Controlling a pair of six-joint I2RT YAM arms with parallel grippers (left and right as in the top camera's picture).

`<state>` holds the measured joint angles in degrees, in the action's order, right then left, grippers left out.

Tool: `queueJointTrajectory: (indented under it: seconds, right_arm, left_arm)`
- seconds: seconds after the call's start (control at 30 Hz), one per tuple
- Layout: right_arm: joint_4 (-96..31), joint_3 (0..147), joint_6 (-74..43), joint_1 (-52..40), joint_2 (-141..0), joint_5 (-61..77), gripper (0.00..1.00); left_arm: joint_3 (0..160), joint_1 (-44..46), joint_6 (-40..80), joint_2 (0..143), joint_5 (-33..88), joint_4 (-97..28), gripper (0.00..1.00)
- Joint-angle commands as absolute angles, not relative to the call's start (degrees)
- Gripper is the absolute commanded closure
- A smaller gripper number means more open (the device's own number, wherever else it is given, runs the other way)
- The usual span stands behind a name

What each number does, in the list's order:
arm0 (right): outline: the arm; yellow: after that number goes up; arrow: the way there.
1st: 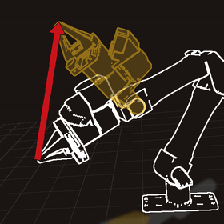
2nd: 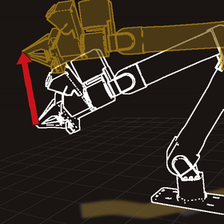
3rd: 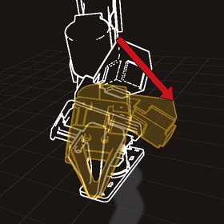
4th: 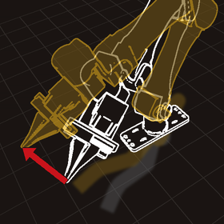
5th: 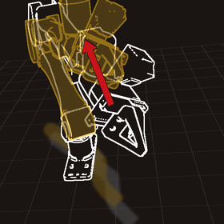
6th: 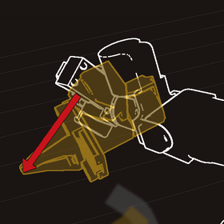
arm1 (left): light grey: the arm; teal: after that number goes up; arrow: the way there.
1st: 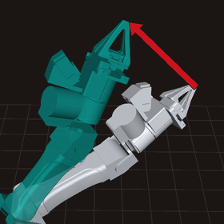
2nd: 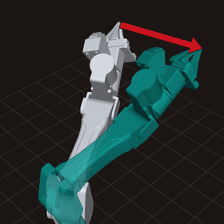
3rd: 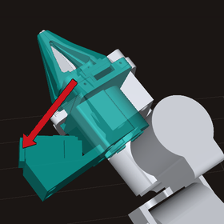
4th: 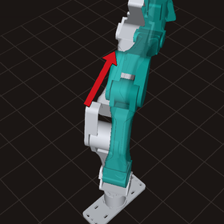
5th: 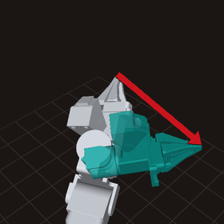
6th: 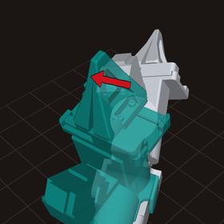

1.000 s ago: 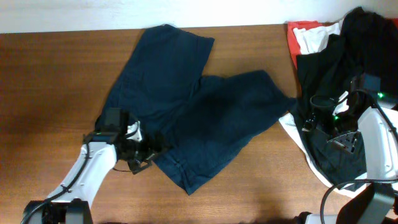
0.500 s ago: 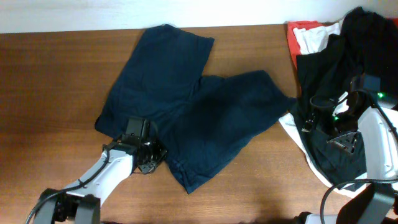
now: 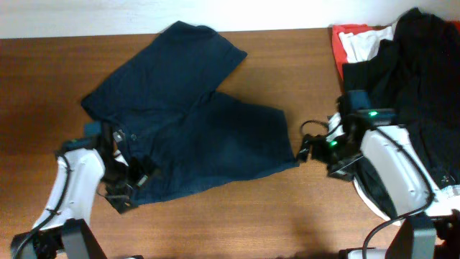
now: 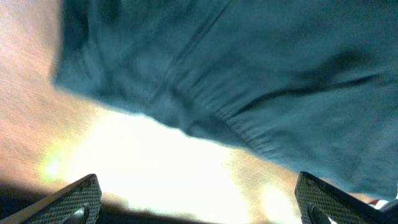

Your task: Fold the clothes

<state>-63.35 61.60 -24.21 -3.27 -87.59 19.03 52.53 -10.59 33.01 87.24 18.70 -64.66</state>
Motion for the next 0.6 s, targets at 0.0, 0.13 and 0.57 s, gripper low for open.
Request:
queueJointTrajectory:
  seconds: [0.0, 0.13, 0.57]
  right_arm:
    - [-56.1, 56.4, -38.4, -8.1, -87.5, 19.5, 0.01]
    - [-48.6, 53.8, -46.1, -12.8, -87.5, 18.4, 0.01]
    - [-45.1, 53.7, -62.1, -17.7, -93.4, 10.0, 0.0]
  left_arm:
    - [41.5, -6.5, 47.4, 87.2, 20.0, -56.8, 0.01]
    - [37.1, -5.7, 49.7, 87.2, 15.2, -39.6, 0.05]
    - [37.1, -5.8, 56.4, 87.2, 2.8, -43.1, 0.37]
